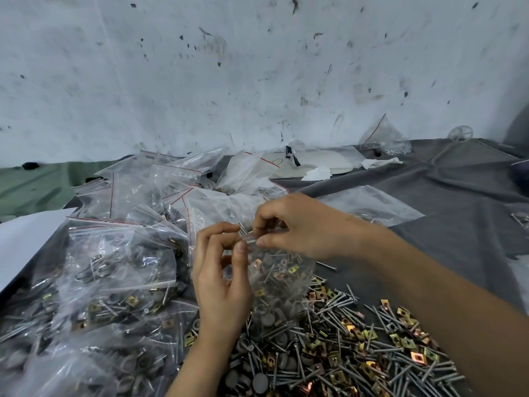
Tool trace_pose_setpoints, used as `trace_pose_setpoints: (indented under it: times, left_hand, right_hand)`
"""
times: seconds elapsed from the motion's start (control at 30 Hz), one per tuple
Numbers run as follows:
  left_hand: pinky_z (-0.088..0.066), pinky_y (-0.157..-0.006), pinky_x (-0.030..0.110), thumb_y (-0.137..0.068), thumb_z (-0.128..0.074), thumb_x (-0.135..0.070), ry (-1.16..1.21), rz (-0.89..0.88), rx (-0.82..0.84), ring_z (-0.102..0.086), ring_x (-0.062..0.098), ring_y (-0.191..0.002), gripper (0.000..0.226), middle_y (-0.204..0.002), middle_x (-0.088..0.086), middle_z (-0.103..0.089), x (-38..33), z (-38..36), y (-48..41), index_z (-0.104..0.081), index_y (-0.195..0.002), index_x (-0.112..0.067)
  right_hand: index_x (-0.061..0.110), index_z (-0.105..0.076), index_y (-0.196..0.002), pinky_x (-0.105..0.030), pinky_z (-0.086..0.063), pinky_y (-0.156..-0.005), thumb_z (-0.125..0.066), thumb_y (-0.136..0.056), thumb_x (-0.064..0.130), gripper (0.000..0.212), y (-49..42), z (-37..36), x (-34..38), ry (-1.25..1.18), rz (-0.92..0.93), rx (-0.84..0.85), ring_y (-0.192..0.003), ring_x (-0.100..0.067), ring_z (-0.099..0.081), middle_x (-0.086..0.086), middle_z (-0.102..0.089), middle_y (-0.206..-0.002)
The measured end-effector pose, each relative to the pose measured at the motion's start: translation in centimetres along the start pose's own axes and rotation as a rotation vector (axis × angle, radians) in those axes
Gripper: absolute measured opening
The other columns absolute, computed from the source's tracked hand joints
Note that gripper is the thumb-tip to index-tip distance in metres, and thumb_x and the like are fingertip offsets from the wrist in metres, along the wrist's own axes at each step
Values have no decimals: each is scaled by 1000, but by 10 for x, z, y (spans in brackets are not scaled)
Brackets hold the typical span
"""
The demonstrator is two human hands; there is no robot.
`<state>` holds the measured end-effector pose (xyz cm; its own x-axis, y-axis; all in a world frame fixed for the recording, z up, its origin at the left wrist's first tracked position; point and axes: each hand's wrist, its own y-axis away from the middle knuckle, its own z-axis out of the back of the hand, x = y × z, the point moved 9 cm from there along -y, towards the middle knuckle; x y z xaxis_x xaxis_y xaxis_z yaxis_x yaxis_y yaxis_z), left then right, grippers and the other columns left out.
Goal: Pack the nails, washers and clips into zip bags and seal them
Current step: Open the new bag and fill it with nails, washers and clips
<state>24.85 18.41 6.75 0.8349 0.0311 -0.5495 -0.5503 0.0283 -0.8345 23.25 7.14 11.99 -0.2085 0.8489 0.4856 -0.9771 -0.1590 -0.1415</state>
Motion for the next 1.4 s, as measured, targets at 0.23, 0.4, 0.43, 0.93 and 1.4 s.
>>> trace_pose_setpoints:
  times: [0.23,0.4,0.43,0.93,1.4]
  left_hand:
    - [-55,-60,41,-93,-50,-29,2,24,41,-57,15,-98,11,-109,-18,-50,1,-4,1,-56,-91,-20]
    - [-54,-59,46,-91,-52,-29,12,36,48,-58,20,-98,8,-108,-18,-51,1,-2,0,-57,-88,-34]
    - [-54,-59,47,-91,-52,-29,24,49,45,-57,22,-97,10,-108,-17,-51,2,-2,-1,-57,-88,-38]
    - [-54,-60,49,-89,-51,-27,54,62,75,-56,17,-102,9,-107,-15,-51,-1,-5,-1,-59,-85,-31]
    - [-51,-63,51,-88,-49,-26,27,73,52,-57,22,-97,11,-107,-15,-52,3,-2,-1,-56,-81,-29]
  right_hand:
    - [13,-68,-91,-13,-39,-74,-66,-87,15,5,2,3,7,59,72,-88,-82,-7,-57,3,-66,-89]
    - [11,-69,-92,-19,-46,-81,-67,-85,11,8,5,5,5,-11,84,-103,-85,-7,-61,1,-69,-91]
    - [11,-69,-91,-21,-47,-81,-67,-84,9,7,6,7,4,-28,88,-119,-84,-7,-61,1,-69,-89]
    - [15,-68,-81,-18,-47,-72,-68,-79,9,6,4,3,6,-53,110,-162,-74,-4,-59,5,-67,-79]
    - [13,-66,-84,-7,-40,-70,-69,-85,15,3,6,-1,-7,-95,75,-167,-72,1,-55,8,-63,-78]
